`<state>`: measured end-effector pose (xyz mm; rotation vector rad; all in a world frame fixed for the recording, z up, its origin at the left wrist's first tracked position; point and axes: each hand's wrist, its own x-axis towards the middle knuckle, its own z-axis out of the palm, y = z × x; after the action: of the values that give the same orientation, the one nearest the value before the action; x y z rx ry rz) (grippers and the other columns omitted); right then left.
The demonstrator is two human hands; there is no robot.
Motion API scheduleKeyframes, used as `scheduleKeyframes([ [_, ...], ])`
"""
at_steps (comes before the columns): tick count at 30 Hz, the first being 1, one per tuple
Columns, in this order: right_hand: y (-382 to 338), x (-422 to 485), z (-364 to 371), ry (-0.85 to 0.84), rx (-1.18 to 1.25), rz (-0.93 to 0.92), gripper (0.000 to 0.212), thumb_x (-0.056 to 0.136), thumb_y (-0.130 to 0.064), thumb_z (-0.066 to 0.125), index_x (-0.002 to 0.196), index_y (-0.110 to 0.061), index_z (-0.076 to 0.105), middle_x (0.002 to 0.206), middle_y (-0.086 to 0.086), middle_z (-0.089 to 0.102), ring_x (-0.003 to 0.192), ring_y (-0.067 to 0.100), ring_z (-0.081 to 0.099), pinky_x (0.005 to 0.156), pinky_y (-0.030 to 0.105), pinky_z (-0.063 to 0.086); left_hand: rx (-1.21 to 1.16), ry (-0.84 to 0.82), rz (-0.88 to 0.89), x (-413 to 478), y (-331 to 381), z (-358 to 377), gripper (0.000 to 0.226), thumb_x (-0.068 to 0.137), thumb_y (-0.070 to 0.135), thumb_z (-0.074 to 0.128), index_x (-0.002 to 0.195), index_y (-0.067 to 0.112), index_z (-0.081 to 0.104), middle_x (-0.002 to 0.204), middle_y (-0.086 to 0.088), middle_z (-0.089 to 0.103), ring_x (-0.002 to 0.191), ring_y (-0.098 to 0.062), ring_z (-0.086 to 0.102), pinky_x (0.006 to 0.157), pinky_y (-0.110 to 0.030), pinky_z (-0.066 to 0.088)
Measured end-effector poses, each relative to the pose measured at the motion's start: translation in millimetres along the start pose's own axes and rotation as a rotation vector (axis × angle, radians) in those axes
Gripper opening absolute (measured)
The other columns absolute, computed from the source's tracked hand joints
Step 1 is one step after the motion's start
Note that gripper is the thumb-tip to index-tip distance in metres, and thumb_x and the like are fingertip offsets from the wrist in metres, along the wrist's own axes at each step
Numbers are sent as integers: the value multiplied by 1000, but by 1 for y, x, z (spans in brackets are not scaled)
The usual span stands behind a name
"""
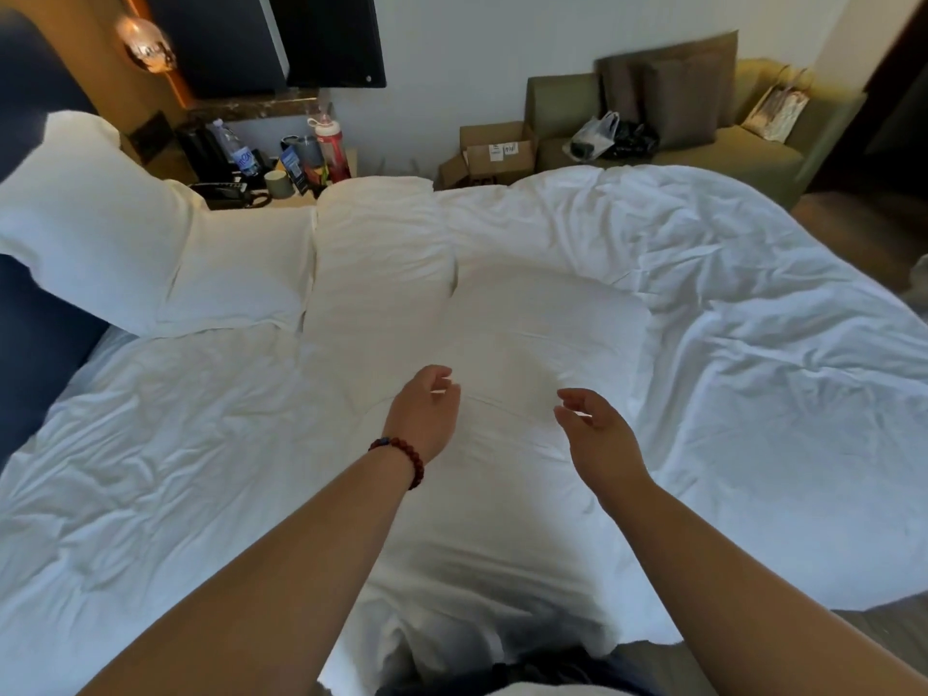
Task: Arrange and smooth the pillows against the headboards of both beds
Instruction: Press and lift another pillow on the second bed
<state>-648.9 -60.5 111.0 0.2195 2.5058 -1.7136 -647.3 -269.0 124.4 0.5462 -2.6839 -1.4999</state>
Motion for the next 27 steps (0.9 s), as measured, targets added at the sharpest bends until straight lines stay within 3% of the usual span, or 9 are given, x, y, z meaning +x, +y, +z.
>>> scheduleKeyframes([
  [3, 0, 44, -7, -30, -5, -1, 26, 97, -29, 56, 122, -28, 60, 124, -6, 59, 104, 11, 56, 70, 17, 41, 26, 39, -9, 32, 2, 5, 40, 97, 29, 54, 135, 17, 48, 132, -1, 55, 115, -16, 54, 94, -30, 44],
  [5, 4, 77, -12, -49, -25, 45, 35, 96, -34, 57, 130, -28, 56, 133, -1, 55, 112, 16, 55, 79, 25, 45, 61, 52, -52, 52, 2, 11, 47, 96, 32, 55, 139, 16, 46, 139, -3, 51, 123, -20, 50, 101, -32, 42],
  [8, 21, 121, -18, -59, -97, 182, 69, 87, -51, 63, 147, -34, 35, 154, 3, 33, 137, 28, 39, 106, 44, 41, 207, 39, -118, 82, 2, 26, 57, 95, 42, 55, 144, 18, 40, 148, -6, 42, 135, -25, 39, 110, -37, 33],
  [10, 34, 146, -21, -62, -71, 312, 91, 81, -58, 66, 154, -37, 16, 160, 3, 17, 141, 32, 31, 111, 50, 35, 377, 21, -166, 103, 1, 37, 63, 94, 51, 50, 147, 22, 35, 153, -2, 36, 139, -26, 31, 112, -40, 28],
  [14, 56, 188, -28, -96, 130, 525, 109, 75, -58, 73, 155, -36, 2, 155, 5, 29, 136, 32, 38, 105, 43, 36, 560, -29, -292, 142, -4, 55, 80, 88, 71, 39, 151, 24, 26, 157, 1, 28, 142, -25, 27, 115, -44, 22],
  [18, 66, 220, -21, -139, 200, 678, 127, 60, -67, 79, 150, -47, -9, 154, 5, 30, 134, 34, 40, 107, 50, 36, 583, -72, -440, 176, -6, 64, 97, 80, 85, 28, 154, 23, 19, 159, -3, 25, 143, -29, 27, 115, -49, 23],
  [22, 73, 232, -12, -141, 162, 728, 134, 54, -70, 81, 146, -54, -15, 157, 4, 23, 135, 37, 38, 108, 53, 34, 417, -70, -567, 211, -11, 63, 122, 56, 98, 29, 151, 22, 25, 150, -11, 40, 132, -35, 43, 110, -50, 33],
  [27, 83, 233, -7, -109, 159, 707, 141, 45, -74, 81, 145, -55, -17, 158, -2, 23, 140, 31, 33, 113, 54, 30, 333, -83, -664, 233, -14, 66, 119, 67, 93, 40, 151, 10, 26, 152, -14, 37, 134, -33, 42, 109, -45, 30],
])
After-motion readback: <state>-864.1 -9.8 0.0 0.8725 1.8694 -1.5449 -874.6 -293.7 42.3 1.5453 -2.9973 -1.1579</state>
